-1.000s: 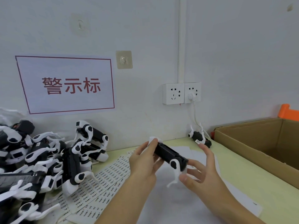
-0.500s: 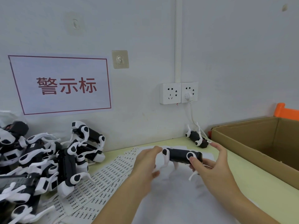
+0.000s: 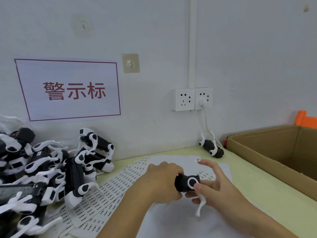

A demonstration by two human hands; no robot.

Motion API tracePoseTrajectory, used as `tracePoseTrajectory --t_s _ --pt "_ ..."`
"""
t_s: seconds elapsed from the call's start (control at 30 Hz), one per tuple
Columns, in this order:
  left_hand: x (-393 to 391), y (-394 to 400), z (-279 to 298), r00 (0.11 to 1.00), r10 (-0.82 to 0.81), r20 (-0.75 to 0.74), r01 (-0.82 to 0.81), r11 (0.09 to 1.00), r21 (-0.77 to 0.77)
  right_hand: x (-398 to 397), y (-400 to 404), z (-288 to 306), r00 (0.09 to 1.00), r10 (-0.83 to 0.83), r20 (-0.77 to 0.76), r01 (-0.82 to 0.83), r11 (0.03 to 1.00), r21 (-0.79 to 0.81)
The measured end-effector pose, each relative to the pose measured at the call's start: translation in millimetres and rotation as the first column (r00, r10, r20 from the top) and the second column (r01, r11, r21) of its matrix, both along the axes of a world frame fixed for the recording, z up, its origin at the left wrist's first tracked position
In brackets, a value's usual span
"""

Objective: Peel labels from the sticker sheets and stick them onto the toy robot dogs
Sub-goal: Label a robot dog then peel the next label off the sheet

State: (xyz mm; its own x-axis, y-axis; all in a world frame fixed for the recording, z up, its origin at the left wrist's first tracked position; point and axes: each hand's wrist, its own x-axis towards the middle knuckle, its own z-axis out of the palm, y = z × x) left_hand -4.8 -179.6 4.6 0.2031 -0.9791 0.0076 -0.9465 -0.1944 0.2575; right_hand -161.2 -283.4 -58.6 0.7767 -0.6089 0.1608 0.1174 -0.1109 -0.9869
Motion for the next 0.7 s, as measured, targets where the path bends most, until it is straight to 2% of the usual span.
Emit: tracePoseTrajectory --t_s 0.1,0.2,0.37,0.53,0.7 --pt "1 1 0 0.996 0.007 -0.088 -0.003 0.999 0.042 -1 -2 -1 0.999 0.047 0.015 -0.047 0.997 0.069" --pt "1 0 -4 0.985 0.009 -0.174 -0.003 0.999 0.036 -4 -2 2 1.000 0.023 -0.001 -0.023 0.995 0.096" --pt "3 -7 -17 0.930 0.110 -0.351 -0.114 0.993 0.009 -4 -4 6 0.969 -0.235 -0.082 0.225 0.967 -0.117" --pt "6 -7 -24 0.801 0.214 -0.560 -0.207 0.975 0.076 -1 -4 7 0.905 -0.425 -0.011 0.414 0.886 -0.206" --pt "5 -9 -29 0.599 0.155 -0.786 -0.205 0.978 0.037 -6 -3 13 0.857 -0.504 0.110 0.513 0.809 -0.288"
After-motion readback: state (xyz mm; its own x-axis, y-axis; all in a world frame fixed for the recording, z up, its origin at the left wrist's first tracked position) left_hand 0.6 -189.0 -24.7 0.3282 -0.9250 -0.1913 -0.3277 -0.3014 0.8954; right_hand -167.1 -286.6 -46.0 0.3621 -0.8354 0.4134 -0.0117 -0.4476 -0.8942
